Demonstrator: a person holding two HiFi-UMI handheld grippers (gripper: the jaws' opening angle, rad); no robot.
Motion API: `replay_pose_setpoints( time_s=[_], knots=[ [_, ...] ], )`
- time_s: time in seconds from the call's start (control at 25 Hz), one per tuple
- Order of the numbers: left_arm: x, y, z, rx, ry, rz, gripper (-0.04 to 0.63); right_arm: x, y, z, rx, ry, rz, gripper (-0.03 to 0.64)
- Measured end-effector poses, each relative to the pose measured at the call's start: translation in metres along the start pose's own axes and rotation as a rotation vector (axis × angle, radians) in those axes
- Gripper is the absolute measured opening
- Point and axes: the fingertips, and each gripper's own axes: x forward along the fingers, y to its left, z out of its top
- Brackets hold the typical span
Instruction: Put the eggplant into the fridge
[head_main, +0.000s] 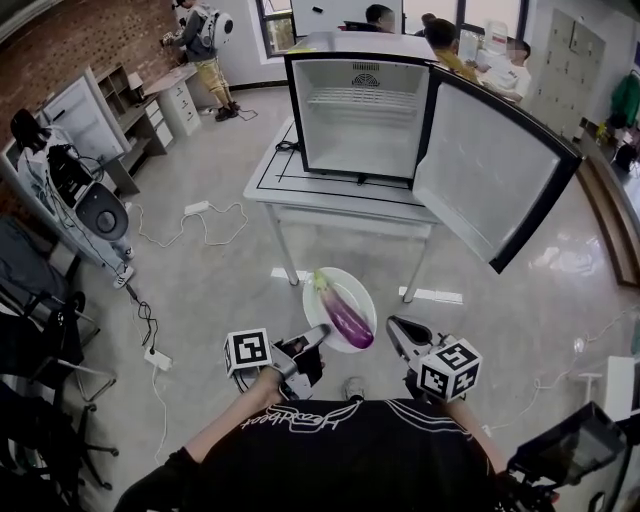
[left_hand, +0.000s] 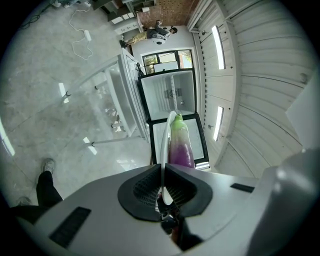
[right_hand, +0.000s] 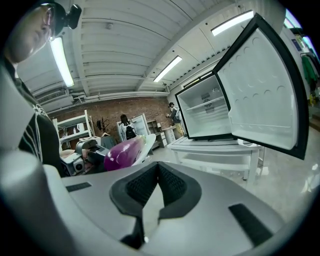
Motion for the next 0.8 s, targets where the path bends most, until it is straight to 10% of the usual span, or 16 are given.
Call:
replay_pose_setpoints(
  time_s=[0.8],
  knots=[
    [0.120, -0.001, 0.111, 0.010, -0.030, 0.017, 0.025, 0.082, -0.136, 0.059, -0.018, -0.001, -0.003, 0.006]
  ],
)
